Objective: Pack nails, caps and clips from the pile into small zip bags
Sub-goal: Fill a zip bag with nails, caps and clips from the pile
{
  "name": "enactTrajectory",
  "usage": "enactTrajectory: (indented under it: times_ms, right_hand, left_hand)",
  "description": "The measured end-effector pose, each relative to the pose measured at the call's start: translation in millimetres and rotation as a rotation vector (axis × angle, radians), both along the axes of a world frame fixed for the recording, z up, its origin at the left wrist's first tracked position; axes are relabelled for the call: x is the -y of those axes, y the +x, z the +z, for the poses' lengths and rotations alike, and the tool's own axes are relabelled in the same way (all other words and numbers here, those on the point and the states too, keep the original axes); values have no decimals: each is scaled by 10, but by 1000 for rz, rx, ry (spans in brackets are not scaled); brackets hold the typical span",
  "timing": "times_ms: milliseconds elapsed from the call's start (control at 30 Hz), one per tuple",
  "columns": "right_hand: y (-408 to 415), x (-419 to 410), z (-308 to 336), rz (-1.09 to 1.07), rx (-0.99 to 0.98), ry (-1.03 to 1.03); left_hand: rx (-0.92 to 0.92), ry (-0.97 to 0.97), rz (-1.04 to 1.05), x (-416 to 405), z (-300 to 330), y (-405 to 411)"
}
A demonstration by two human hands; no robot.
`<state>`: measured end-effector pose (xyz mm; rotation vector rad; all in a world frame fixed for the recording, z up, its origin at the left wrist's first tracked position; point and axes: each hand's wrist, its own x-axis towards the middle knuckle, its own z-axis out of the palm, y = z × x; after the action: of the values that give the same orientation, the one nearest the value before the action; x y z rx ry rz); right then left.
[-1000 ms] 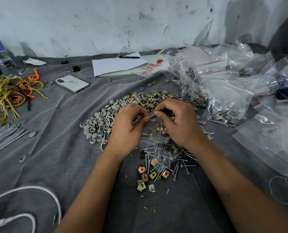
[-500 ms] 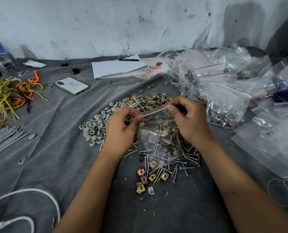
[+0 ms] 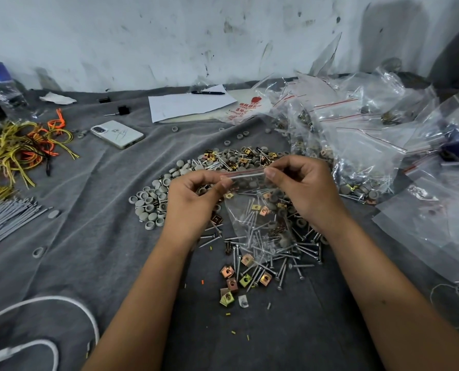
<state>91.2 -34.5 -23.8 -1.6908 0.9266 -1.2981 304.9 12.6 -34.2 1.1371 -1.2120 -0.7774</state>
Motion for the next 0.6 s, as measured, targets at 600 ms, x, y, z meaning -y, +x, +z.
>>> enactTrajectory:
  times_ms: [600]
  right_hand:
    - [185, -86, 19, -158, -495, -587]
  left_hand:
    - [365, -194, -23, -57, 33, -109]
